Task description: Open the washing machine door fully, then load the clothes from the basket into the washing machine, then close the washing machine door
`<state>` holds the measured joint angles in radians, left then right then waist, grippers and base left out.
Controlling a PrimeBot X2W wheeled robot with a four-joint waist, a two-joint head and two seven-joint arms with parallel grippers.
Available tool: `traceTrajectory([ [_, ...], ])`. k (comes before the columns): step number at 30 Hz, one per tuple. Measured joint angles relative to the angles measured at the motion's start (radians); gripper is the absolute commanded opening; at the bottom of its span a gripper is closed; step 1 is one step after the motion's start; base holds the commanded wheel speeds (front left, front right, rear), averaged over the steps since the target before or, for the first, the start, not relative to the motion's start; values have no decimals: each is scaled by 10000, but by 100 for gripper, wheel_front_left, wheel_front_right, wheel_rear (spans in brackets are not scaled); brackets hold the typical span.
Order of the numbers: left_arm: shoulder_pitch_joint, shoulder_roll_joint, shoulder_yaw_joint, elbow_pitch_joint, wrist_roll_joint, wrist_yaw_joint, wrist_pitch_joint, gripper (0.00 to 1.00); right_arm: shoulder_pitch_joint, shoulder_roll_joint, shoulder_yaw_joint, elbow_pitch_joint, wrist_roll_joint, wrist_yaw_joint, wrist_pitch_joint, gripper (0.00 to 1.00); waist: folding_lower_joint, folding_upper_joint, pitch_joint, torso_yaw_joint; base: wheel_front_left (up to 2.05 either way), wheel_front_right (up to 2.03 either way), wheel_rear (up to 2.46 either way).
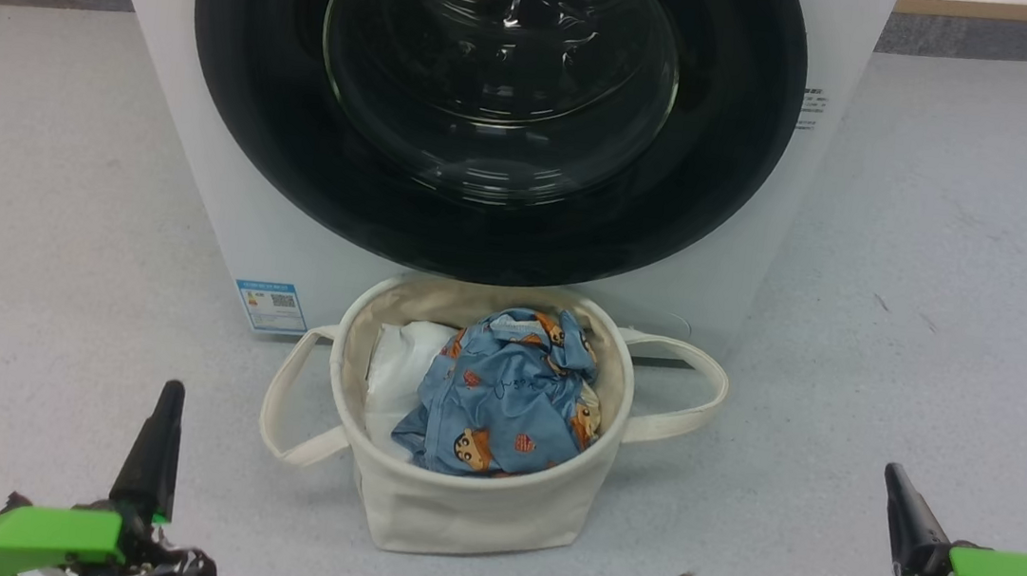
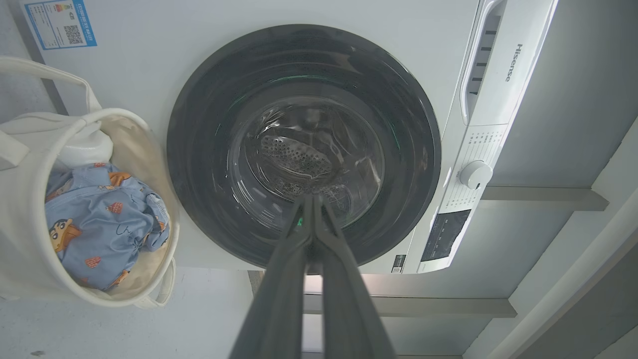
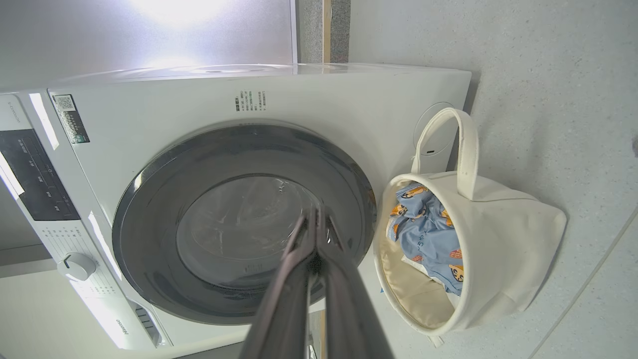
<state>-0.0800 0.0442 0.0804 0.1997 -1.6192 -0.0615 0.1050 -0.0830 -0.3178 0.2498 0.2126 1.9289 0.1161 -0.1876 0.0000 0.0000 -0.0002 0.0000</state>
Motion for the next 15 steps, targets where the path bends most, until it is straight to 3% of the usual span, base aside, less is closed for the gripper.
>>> traceTrajectory([
  [15, 0, 0, 0, 0, 0, 0, 0, 0, 0, 0, 0, 0, 0, 2, 0, 0, 0, 0, 0, 0, 0, 0, 0],
])
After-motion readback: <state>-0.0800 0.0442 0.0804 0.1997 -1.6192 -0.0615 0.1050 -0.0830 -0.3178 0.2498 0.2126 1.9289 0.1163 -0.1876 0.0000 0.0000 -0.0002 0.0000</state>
